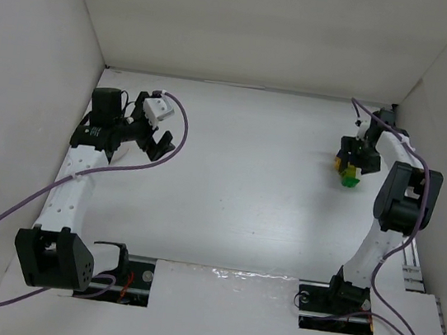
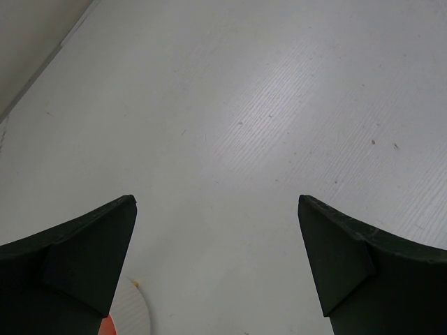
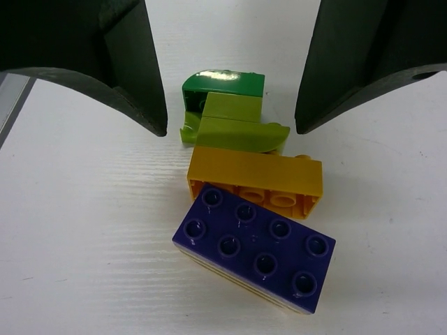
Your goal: Sort the legos into containers by color
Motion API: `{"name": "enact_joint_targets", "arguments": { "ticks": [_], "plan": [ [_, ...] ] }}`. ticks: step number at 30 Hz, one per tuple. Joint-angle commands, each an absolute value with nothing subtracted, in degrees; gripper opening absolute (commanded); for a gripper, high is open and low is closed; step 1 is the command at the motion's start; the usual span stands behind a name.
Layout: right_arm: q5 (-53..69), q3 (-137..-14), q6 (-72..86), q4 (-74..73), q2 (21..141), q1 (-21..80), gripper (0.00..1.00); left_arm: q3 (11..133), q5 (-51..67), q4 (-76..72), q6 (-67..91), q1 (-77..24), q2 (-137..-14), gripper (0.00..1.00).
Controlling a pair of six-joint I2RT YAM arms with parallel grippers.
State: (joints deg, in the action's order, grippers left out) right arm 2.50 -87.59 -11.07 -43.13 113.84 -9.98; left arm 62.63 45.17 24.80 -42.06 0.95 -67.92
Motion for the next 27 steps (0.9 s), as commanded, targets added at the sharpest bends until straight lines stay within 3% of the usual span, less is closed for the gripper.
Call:
{"name": "enact_joint_targets", "arguments": {
  "ticks": [1, 7, 12, 19, 27],
  "plan": [
    [2.1, -89.5, -9.8, -43.0, 114.8, -9.1, 0.80, 62.8, 46.0, 23.2, -42.4, 0.7, -67.4, 1.00],
    [3.2, -92.4, -7.6, -44.9, 117.1, -9.1, 0.82, 62.8, 46.0, 23.2, -42.9, 0.7, -67.4, 1.00],
    [1.8, -91.8, -6.5, -43.2, 117.1, -8.5, 0.77, 62.8, 46.0, 23.2, -42.9, 0.7, -67.4, 1.00],
    [0.2, -90.7, -6.5, -42.5, 117.7, -7.9, 0.54, 62.4, 44.7, 22.0, -42.6, 0.7, -67.9, 1.00],
    [5.4, -90.4, -6.0, -44.8, 112.3, -6.2, 0.13, 50.4, 41.4, 4.3, -29.7, 0.7, -55.1, 1.00]
  ]
}}
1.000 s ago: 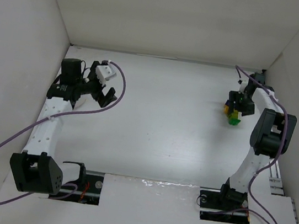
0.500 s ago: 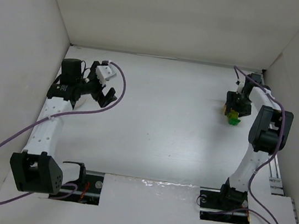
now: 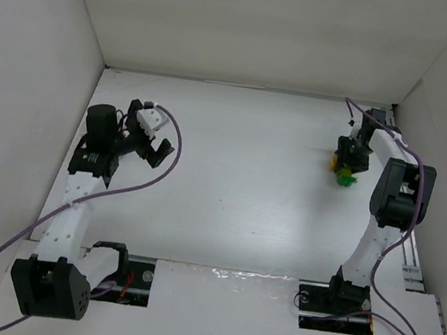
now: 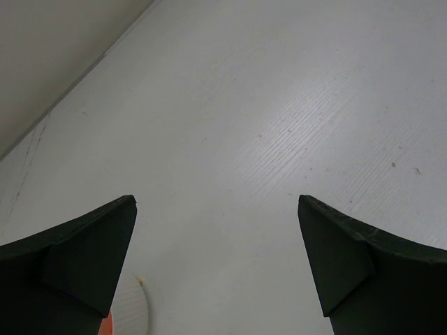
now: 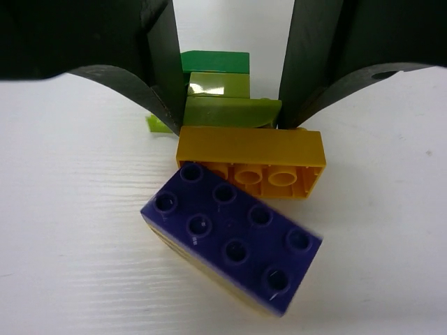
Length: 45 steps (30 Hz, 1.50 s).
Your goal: Sort the legos into containers by color
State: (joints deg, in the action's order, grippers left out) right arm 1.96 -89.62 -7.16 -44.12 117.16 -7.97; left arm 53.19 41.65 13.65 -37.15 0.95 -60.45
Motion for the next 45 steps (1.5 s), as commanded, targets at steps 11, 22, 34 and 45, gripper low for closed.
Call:
{"name": "enact_joint_targets", "arguments": {
  "ticks": [11, 22, 34, 45],
  "plan": [
    [19.7, -97.7, 10.4, -38.3, 103.0, 9.2, 0.00, 43.9, 52.4, -9.5, -4.2, 0.7, -54.4, 1.00],
    [13.5, -102.8, 34.8, -28.7, 107.3, 21.6, 0.00, 39.7, 40.4, -26.2, 10.5, -15.6, -56.6, 1.00],
    [2.0, -110.0, 52.1, -32.1, 110.9, 31.3, 0.00, 43.1, 19.5, -38.1, 20.6, -24.6, -68.9, 1.00],
    [3.0, -111.1, 53.8, -32.6, 110.9, 33.9, 0.00, 47.4, 16.9, -39.1, 20.6, -25.1, -74.1, 0.82]
  ]
}}
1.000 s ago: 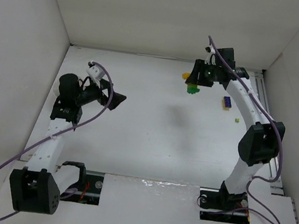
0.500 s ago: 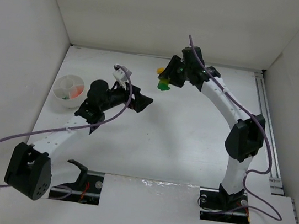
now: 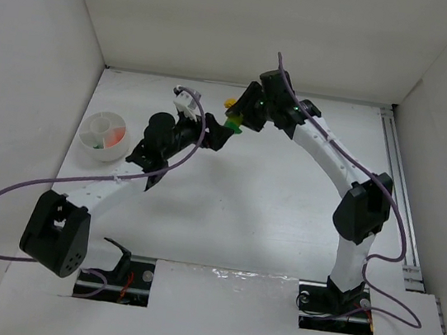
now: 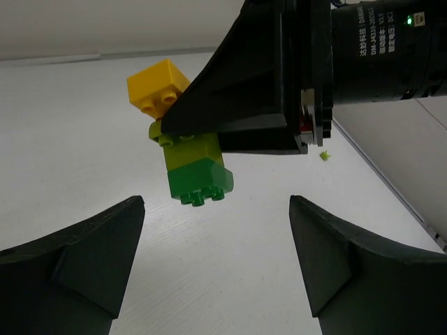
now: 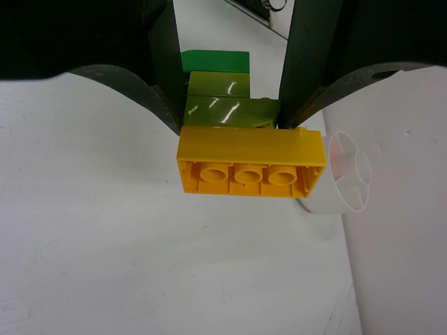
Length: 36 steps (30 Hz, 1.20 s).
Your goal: Sort the legos into containers by color
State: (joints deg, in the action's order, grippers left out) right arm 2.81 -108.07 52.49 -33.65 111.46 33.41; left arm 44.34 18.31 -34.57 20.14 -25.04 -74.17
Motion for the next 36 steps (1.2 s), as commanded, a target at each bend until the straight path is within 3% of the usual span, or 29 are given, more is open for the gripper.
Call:
{"name": "enact_joint_targets", "arguments": {
  "ticks": [1, 6, 18, 25, 30, 36],
  "plan": [
    [3.9, -111.1, 53.8, -32.6, 110.9, 33.9, 0.00, 47.4, 16.9, -39.1, 20.6, -25.1, -74.8, 0.80],
    [6.8, -111.1, 53.8, -32.1, 110.9, 33.9, 0.00, 47.9, 17.4, -39.1, 21.2, -25.1, -76.0, 0.69],
    [10.2, -110.6, 53.8, -31.0, 109.3, 33.9, 0.00, 48.4, 17.4, -39.6, 21.2, -25.1, -77.8, 0.60],
    [10.2, -110.6, 53.8, -30.5, 109.3, 33.9, 0.00, 49.0, 17.4, -39.6, 22.2, -25.1, -78.8, 0.27],
    [10.2, -111.1, 53.8, -30.5, 109.3, 33.3, 0.00, 49.0, 19.2, -40.3, 23.4, -25.1, -79.4, 0.19],
    [9.6, -111.6, 54.3, -30.5, 109.9, 32.1, 0.00, 47.8, 20.4, -40.3, 23.9, -25.1, -78.8, 0.01]
  ]
}}
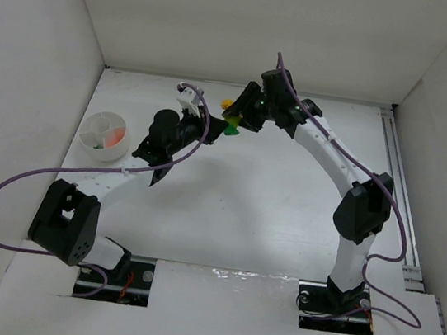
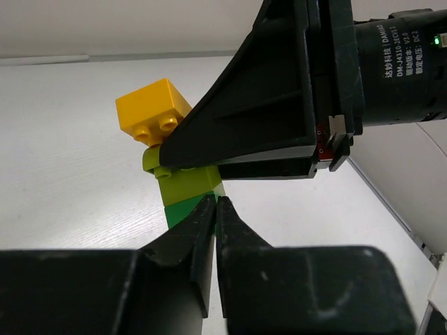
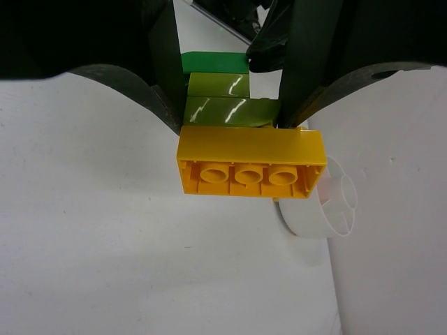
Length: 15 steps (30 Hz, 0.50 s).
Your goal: Sort the legos into containers by color
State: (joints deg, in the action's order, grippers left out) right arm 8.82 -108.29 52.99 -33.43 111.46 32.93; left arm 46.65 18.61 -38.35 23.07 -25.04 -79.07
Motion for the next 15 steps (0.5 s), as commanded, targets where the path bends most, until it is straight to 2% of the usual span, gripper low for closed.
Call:
{"name": "enact_joint_targets", "arguments": {
  "ticks": [1, 2, 3, 5, 6, 7, 11, 15],
  "plan": [
    [9.6, -111.6, 54.3, -30.5, 109.9, 32.1, 0.00, 47.2, 21.1, -40.3, 23.9, -25.1, -78.8, 0.00],
    [9.6, -112.1, 54.3, -30.5, 109.9, 31.5, 0.00, 46.7, 21.1, -40.3, 24.4, -25.1, -78.3, 0.00],
    [9.6, -112.1, 54.3, -30.5, 110.4, 31.5, 0.00, 46.7, 21.6, -40.8, 24.4, -25.1, -78.3, 0.18],
    [9.6, -112.1, 54.3, -30.0, 110.4, 31.5, 0.00, 46.1, 20.8, -40.8, 25.0, -25.1, -78.3, 0.62],
    [10.1, -112.1, 54.3, -30.0, 110.4, 31.5, 0.00, 46.1, 20.2, -40.8, 25.7, -25.1, -77.8, 0.79],
    [10.1, -112.1, 54.3, -30.0, 110.4, 31.5, 0.00, 45.5, 20.2, -40.8, 25.7, -25.1, -77.8, 0.87],
    [10.6, -111.6, 54.3, -30.0, 109.9, 31.5, 0.00, 45.5, 21.5, -40.8, 25.1, -25.1, -77.8, 0.90],
    [11.8, -111.1, 54.3, -29.4, 109.3, 31.5, 0.00, 46.0, 21.5, -40.8, 24.6, -25.1, -78.3, 0.87]
  ]
}}
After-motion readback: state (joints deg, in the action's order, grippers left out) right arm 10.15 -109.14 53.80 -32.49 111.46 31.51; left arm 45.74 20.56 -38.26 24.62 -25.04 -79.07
